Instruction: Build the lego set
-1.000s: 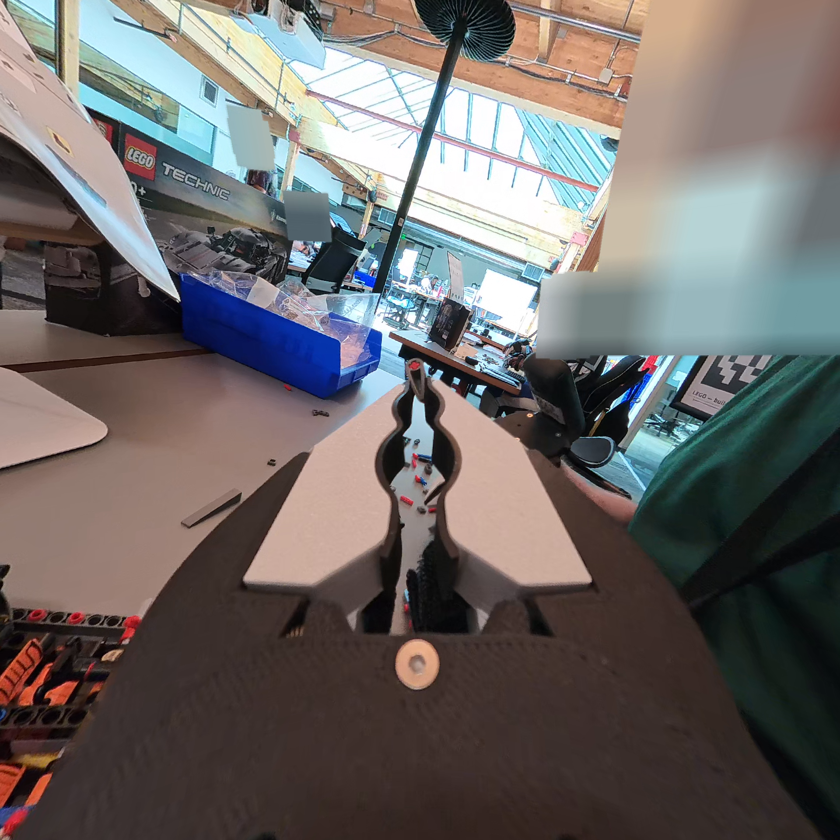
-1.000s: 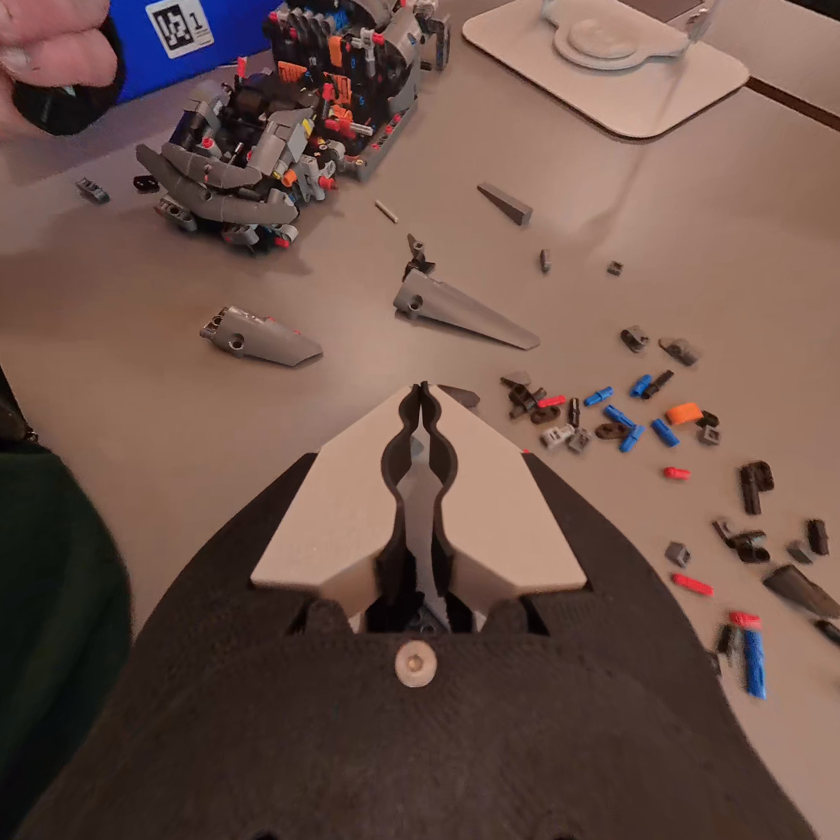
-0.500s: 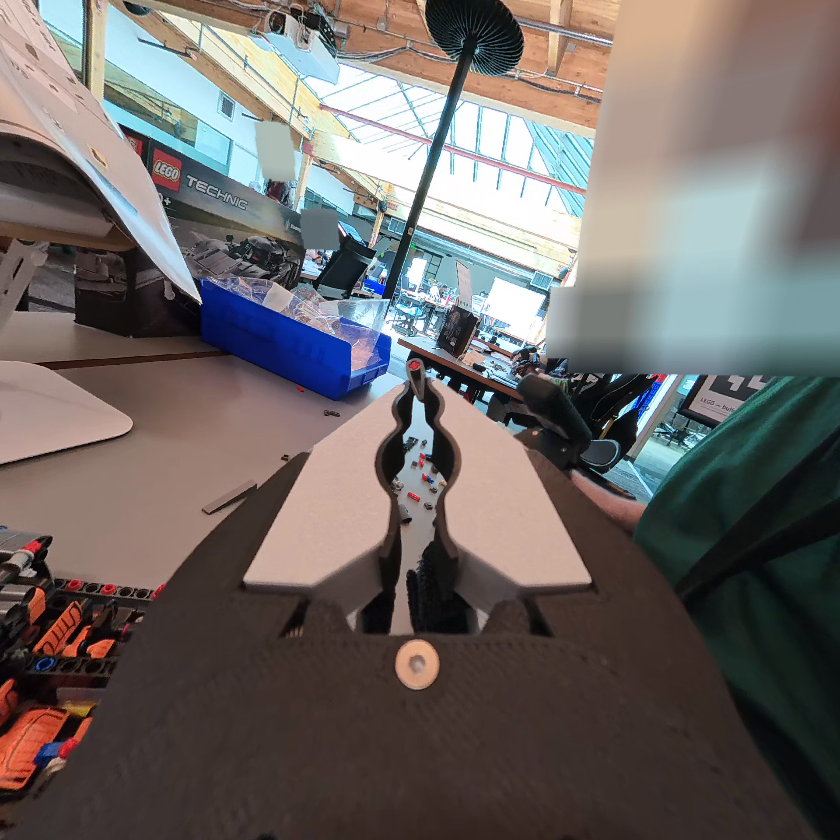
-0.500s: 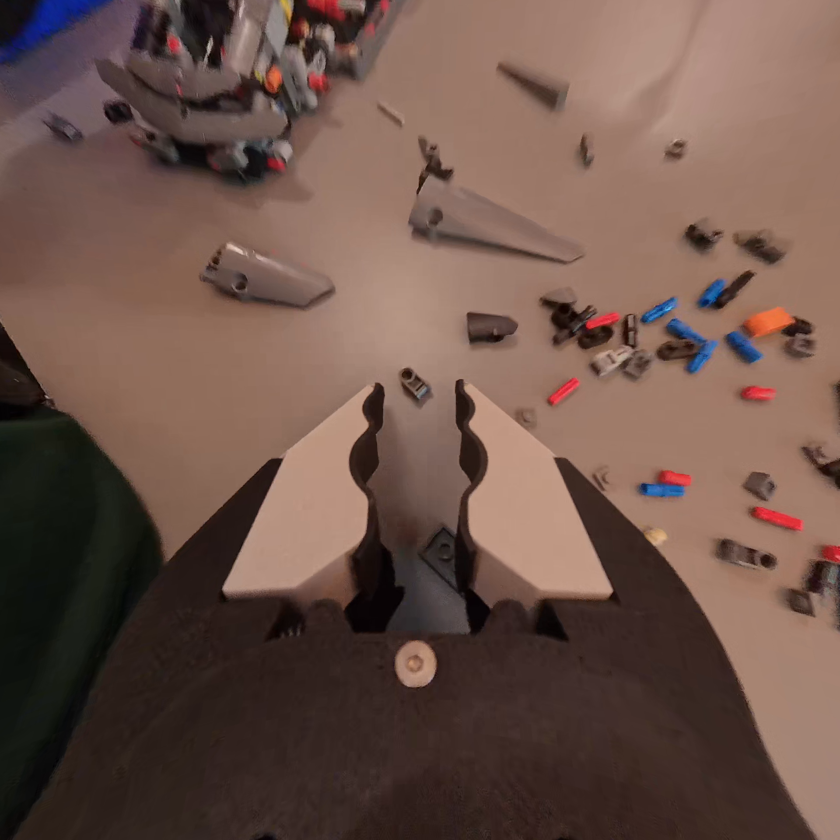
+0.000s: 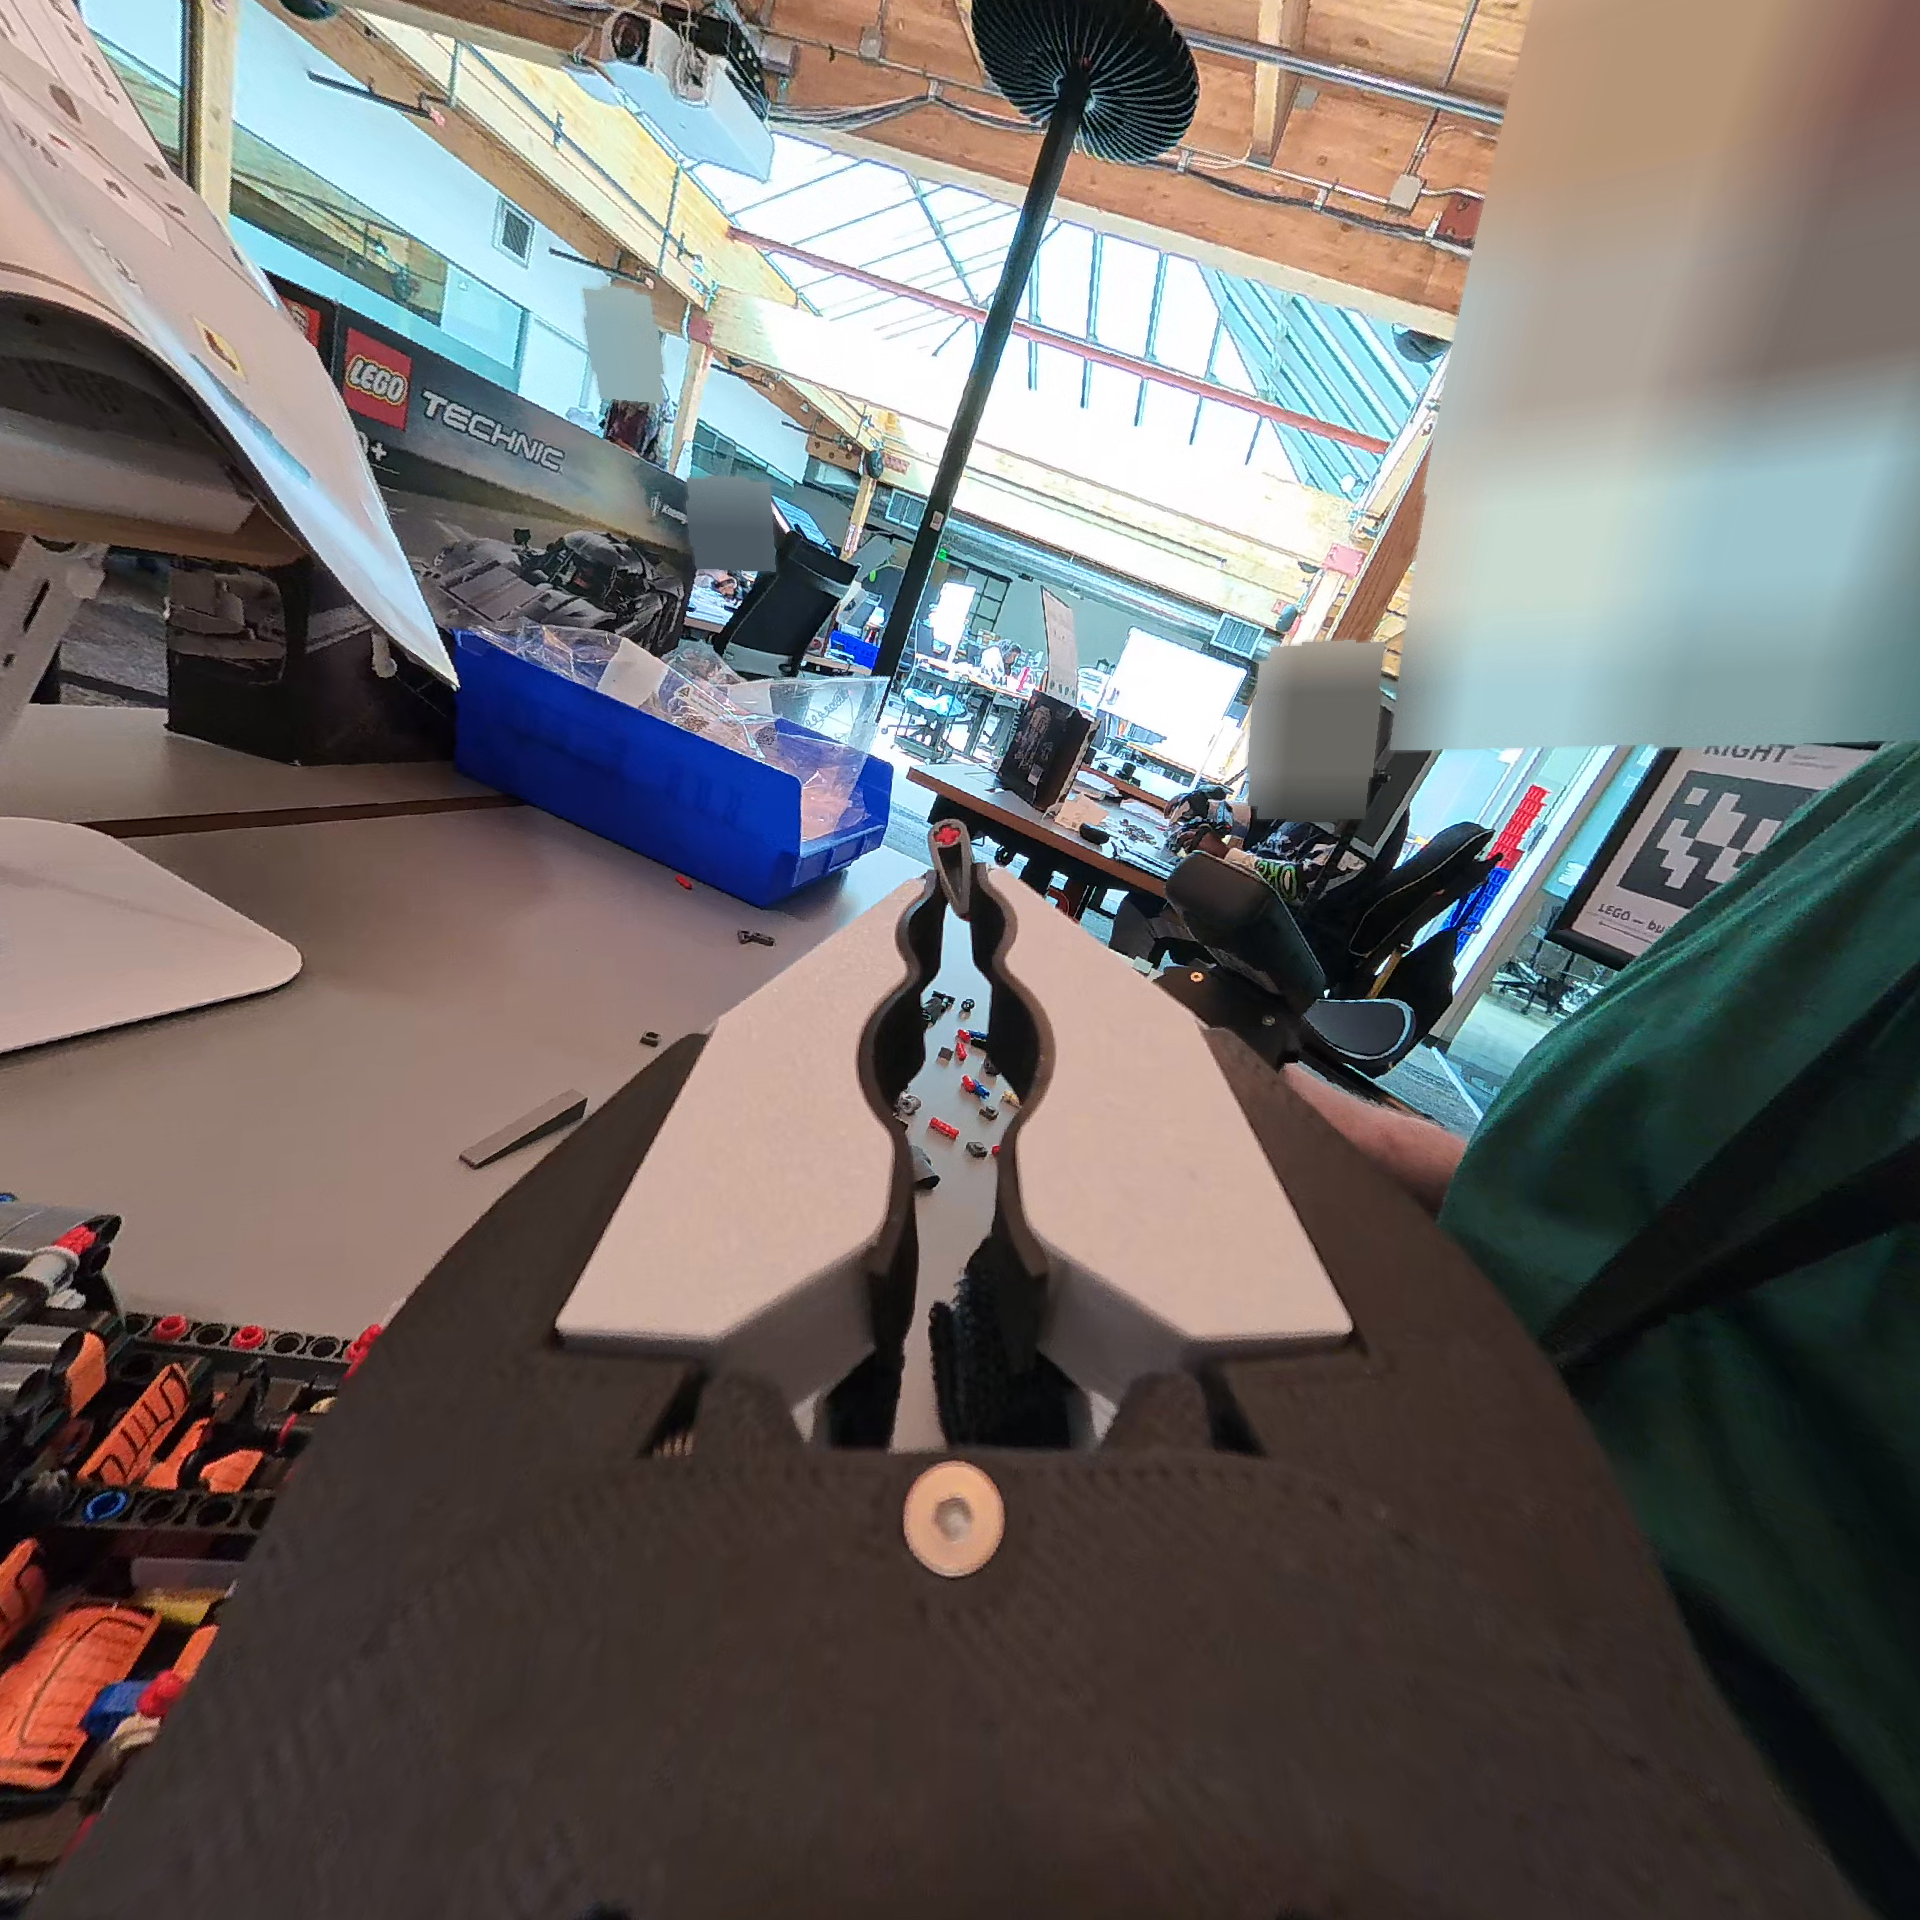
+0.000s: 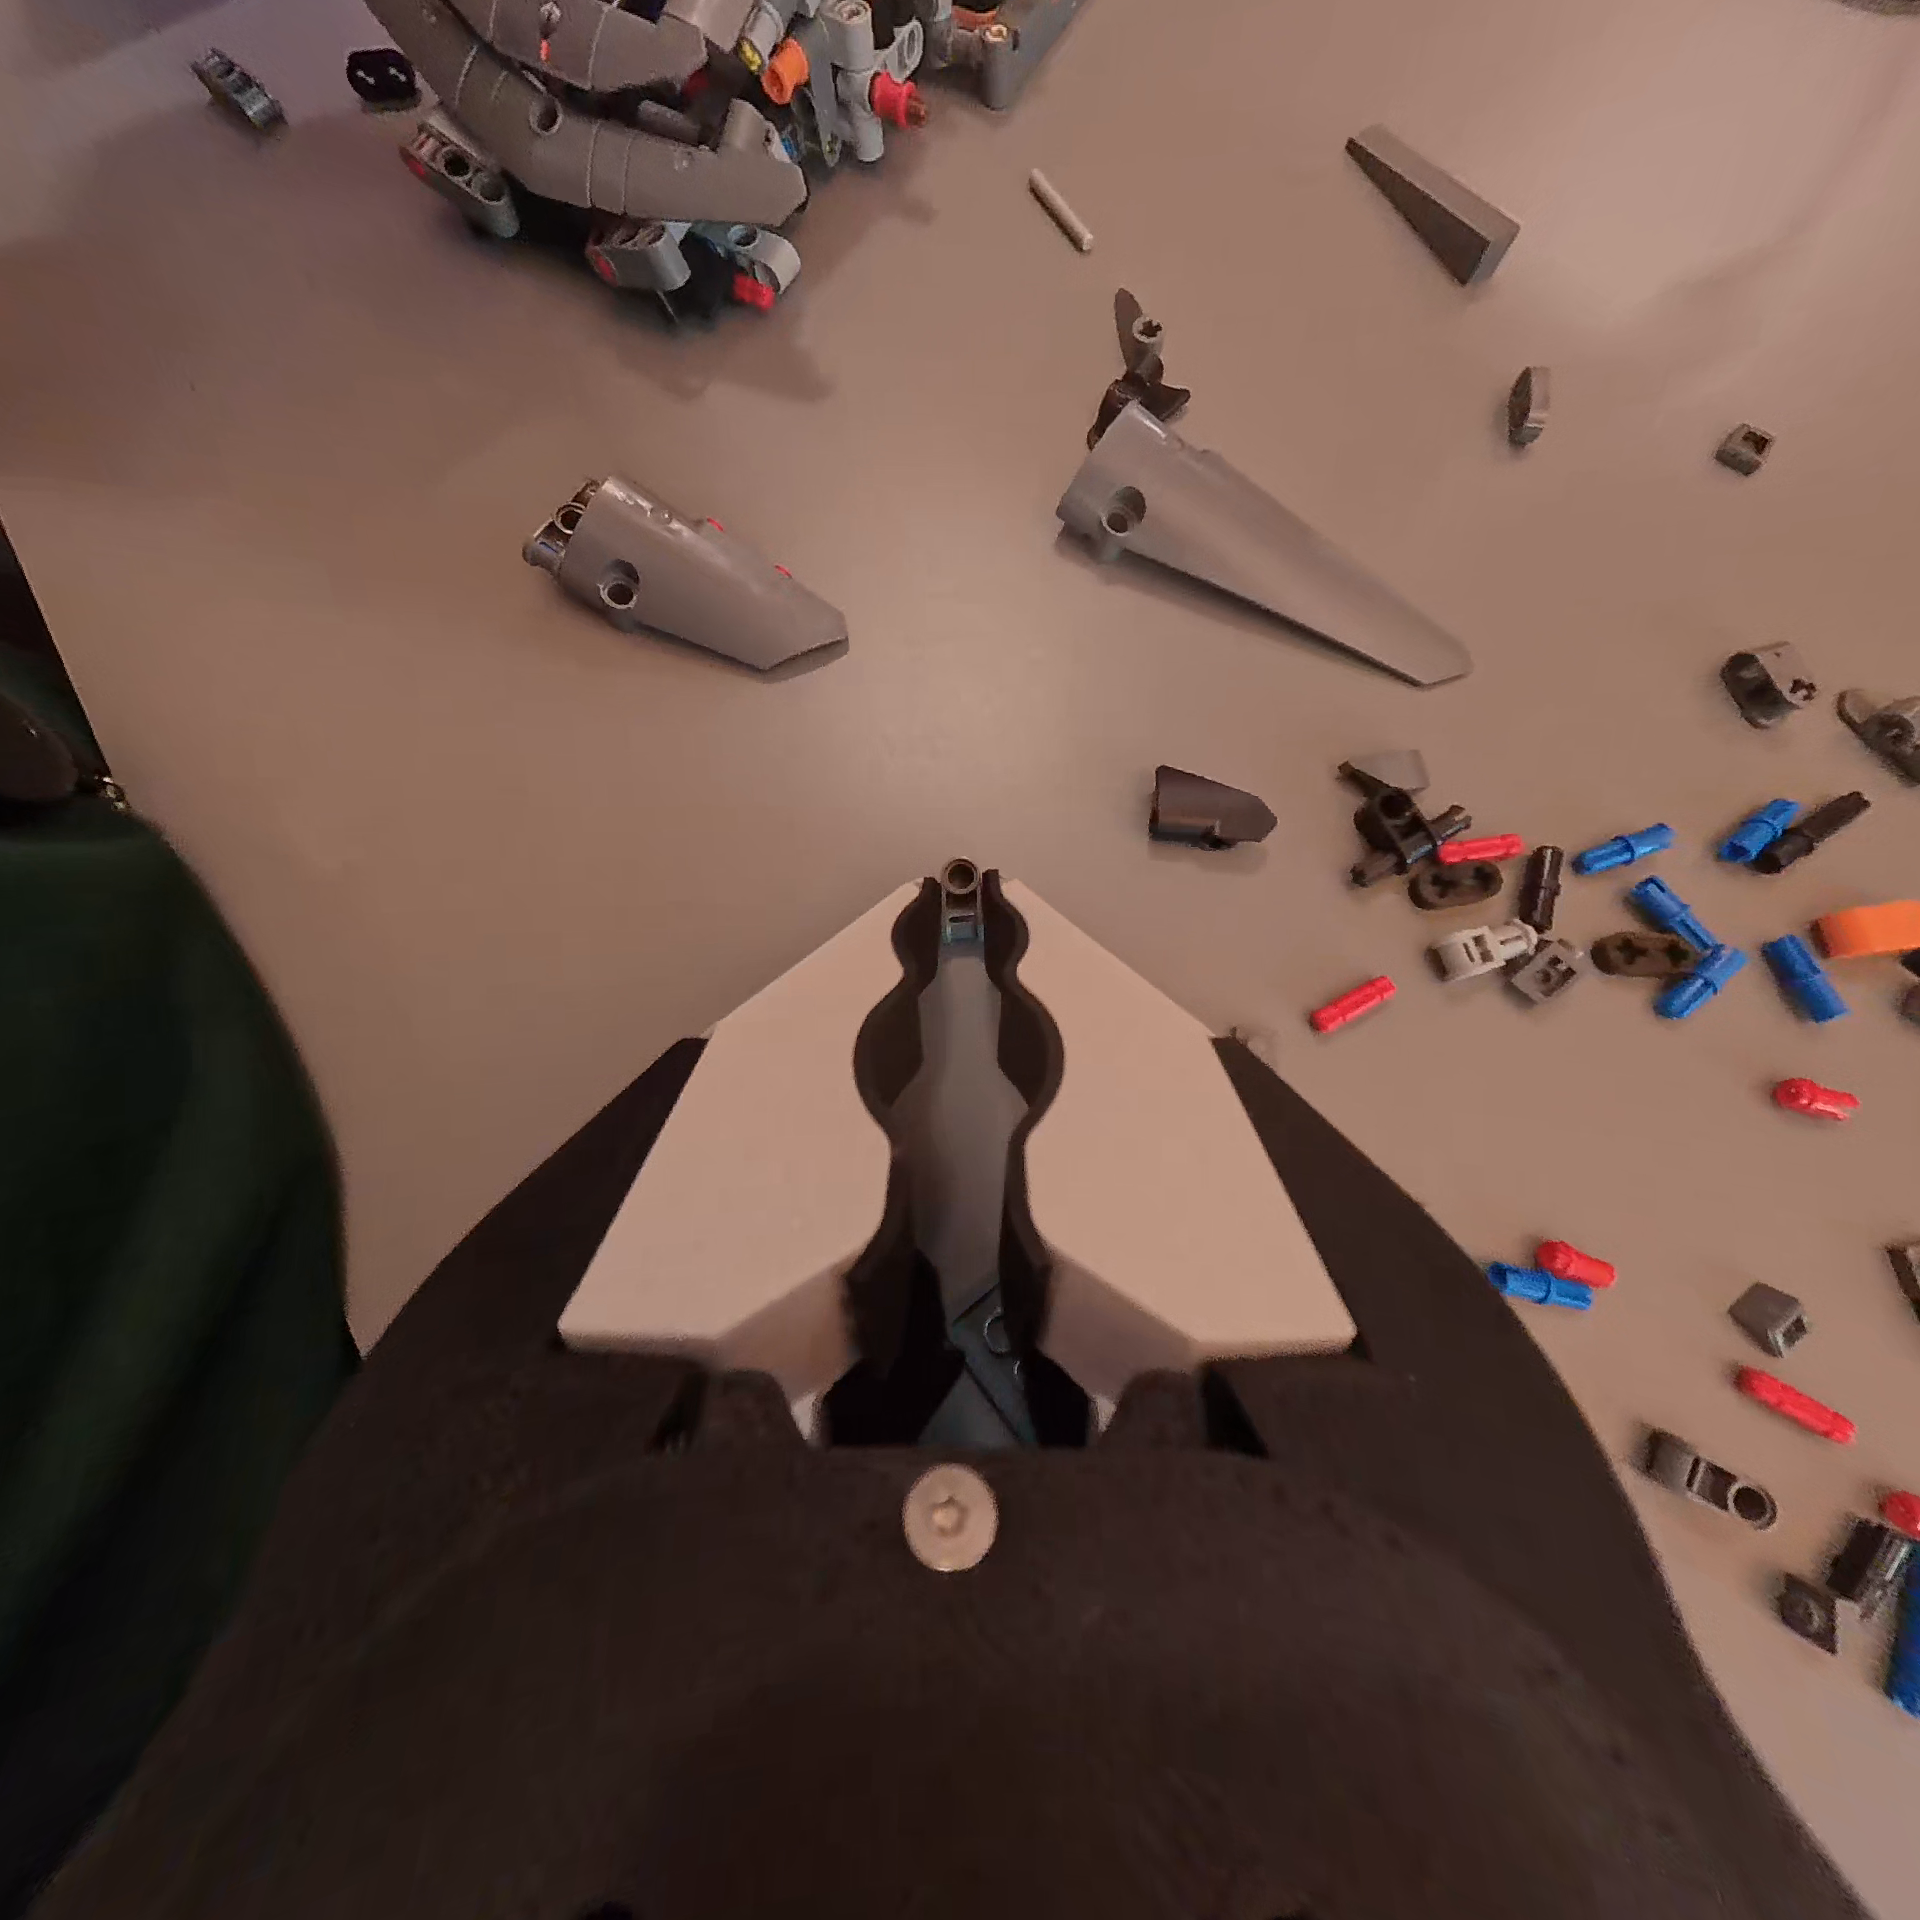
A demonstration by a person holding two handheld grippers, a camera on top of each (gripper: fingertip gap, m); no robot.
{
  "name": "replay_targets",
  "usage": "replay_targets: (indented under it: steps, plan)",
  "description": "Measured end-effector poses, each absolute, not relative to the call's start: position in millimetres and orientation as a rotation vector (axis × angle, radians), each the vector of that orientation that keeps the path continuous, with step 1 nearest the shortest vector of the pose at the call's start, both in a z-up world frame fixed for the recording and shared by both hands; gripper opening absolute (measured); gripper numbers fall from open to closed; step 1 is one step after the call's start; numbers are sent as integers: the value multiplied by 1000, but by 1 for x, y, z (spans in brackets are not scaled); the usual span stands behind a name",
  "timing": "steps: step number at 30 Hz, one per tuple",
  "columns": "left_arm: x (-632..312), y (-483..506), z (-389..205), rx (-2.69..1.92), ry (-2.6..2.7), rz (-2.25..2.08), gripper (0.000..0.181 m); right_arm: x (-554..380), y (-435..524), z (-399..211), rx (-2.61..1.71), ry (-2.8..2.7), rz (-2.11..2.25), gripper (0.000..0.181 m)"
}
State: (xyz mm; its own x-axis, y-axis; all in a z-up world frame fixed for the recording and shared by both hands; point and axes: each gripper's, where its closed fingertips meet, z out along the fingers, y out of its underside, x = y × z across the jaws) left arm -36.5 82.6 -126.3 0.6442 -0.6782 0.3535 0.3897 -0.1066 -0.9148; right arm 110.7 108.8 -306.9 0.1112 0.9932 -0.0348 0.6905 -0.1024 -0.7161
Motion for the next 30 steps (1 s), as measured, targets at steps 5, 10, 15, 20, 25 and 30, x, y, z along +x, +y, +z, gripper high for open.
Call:
replay_targets:
  steps: [5,10,15,20,25,30]
  plan:
    - [-37,82,-123,-1408,267,-907,2,100,102,-299,-1821,-1656,809,6]
    - [-39,79,-124,-1413,265,-899,2,94,98,-289,-1778,-1684,851,6]
    - [-40,77,-125,-1411,261,-900,2,91,89,-286,-1720,-1786,869,6]
    - [-42,75,-124,-1406,261,-900,2,90,80,-286,-1661,-1894,879,6]
    - [-44,74,-125,-1406,257,-897,2,92,75,-290,-1607,-2010,857,6]
    - [-44,74,-126,-1407,254,-899,2,91,72,-288,-1558,-2084,866,6]
